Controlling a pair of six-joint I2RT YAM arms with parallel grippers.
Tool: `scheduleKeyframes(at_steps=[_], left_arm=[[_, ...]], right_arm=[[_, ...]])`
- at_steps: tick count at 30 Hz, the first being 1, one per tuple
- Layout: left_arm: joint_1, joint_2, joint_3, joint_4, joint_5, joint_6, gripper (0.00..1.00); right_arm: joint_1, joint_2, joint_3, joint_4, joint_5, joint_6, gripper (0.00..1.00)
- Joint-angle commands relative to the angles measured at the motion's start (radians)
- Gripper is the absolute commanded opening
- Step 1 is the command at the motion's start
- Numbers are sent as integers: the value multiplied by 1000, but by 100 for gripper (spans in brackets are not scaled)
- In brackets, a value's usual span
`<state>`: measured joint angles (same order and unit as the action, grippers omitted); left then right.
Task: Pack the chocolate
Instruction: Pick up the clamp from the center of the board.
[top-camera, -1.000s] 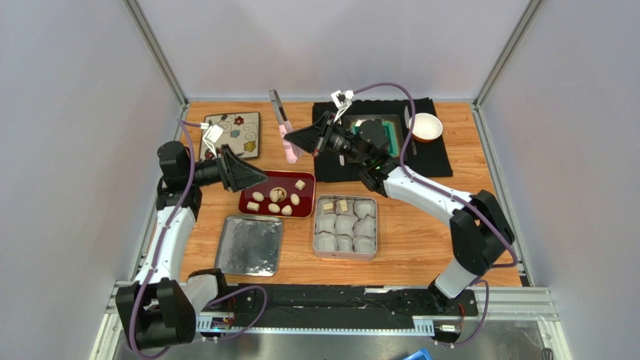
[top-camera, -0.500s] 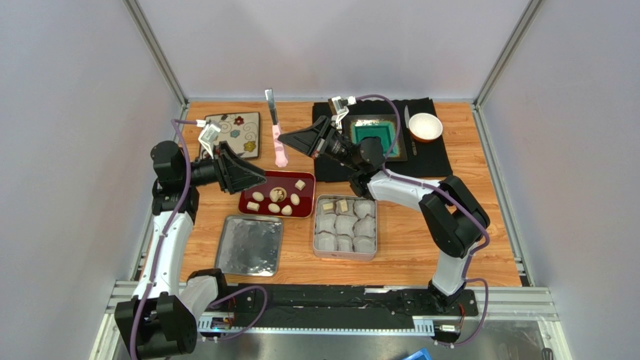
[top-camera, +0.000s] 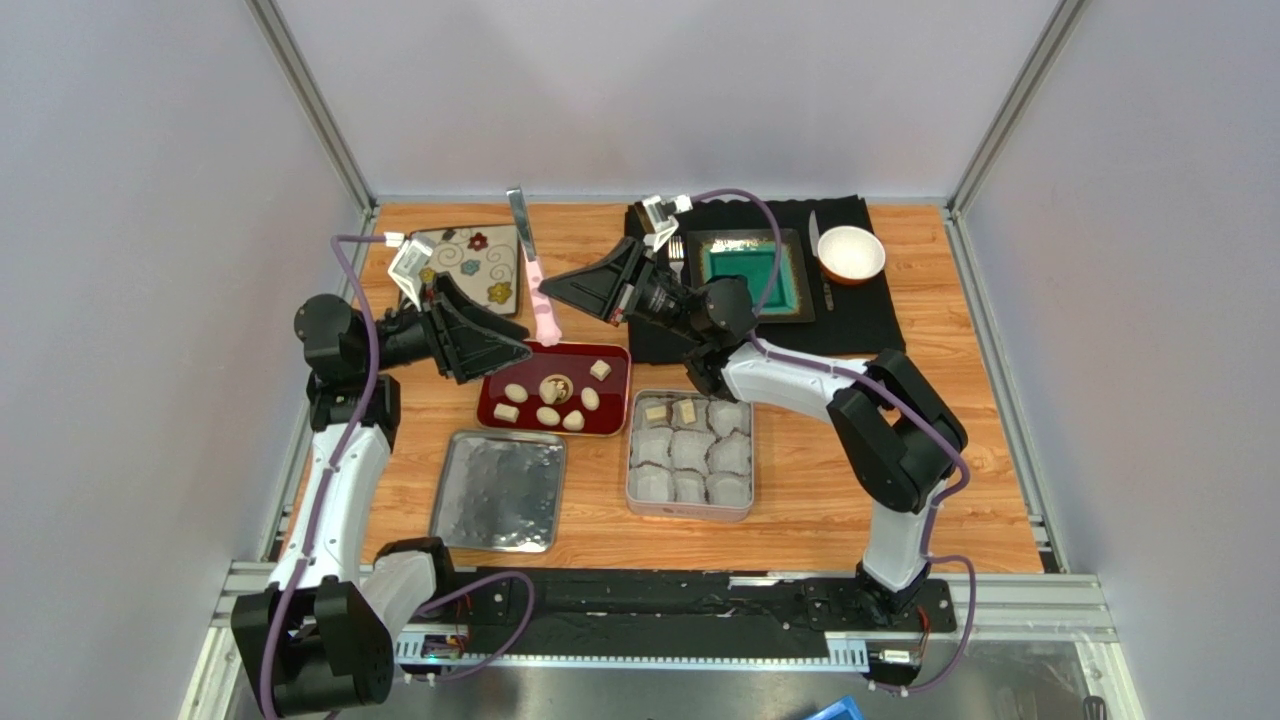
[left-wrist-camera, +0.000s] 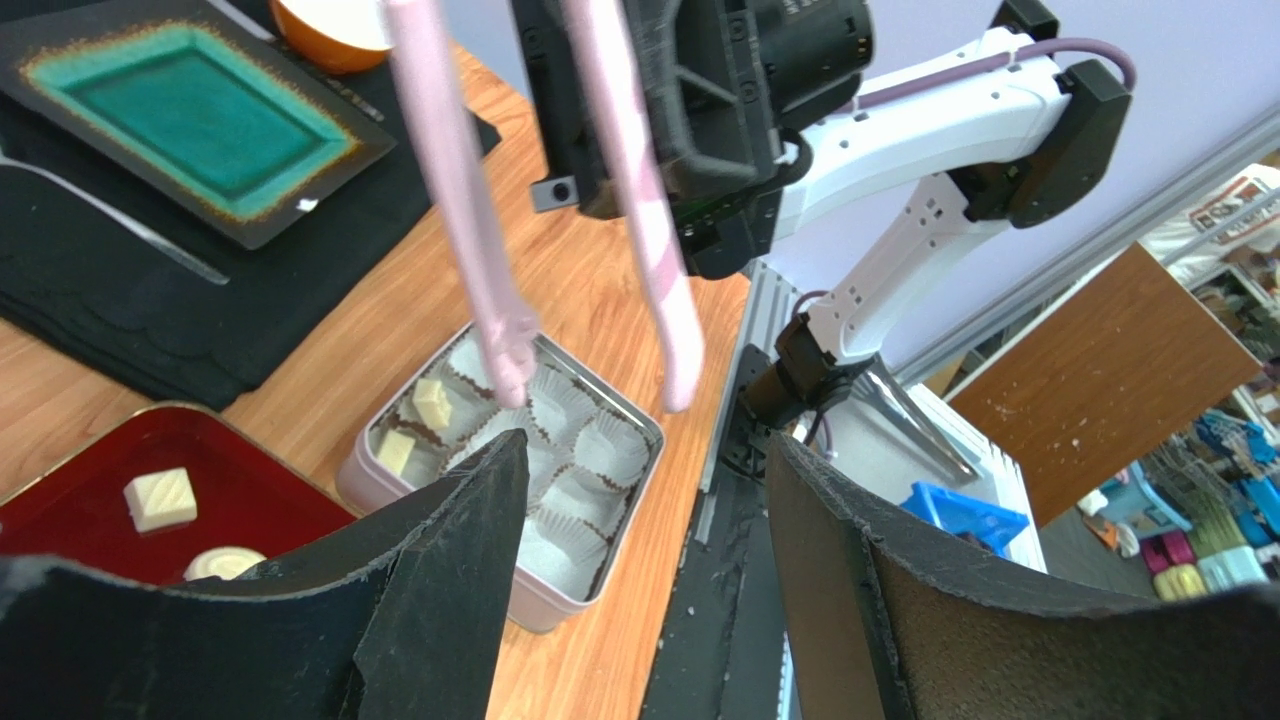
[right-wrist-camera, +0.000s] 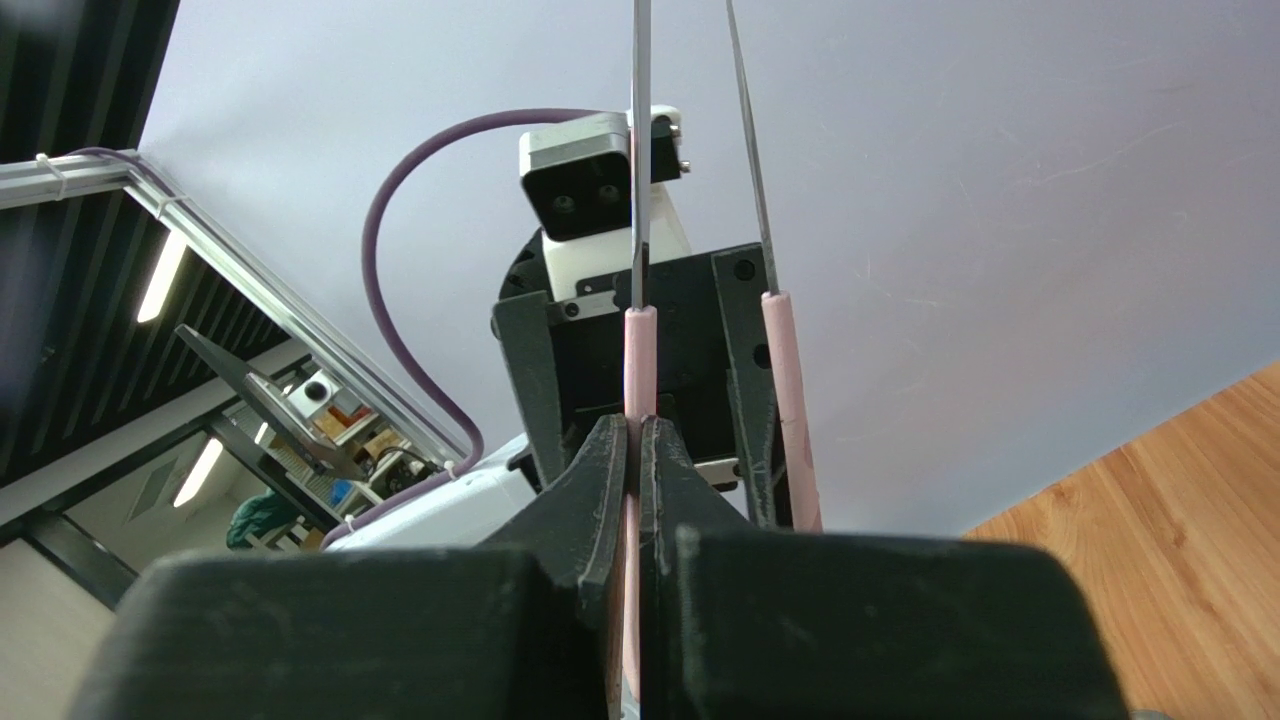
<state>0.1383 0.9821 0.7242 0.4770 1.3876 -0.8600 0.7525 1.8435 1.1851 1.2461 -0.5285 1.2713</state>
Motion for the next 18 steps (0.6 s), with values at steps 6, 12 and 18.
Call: scheduleKeyframes(at_steps=[6,12,18], left_arm=[[-11,-11,6,141,59,-102,69],[-14,-7,-5,147,39,-88,69],[-14,-5,-14,153,27,-57,69]], right_arm=[[4,20,70,26,-16,-12,0],[24,22,82,3,-22,-32,0],[45,48,100,19,-21,-21,0]])
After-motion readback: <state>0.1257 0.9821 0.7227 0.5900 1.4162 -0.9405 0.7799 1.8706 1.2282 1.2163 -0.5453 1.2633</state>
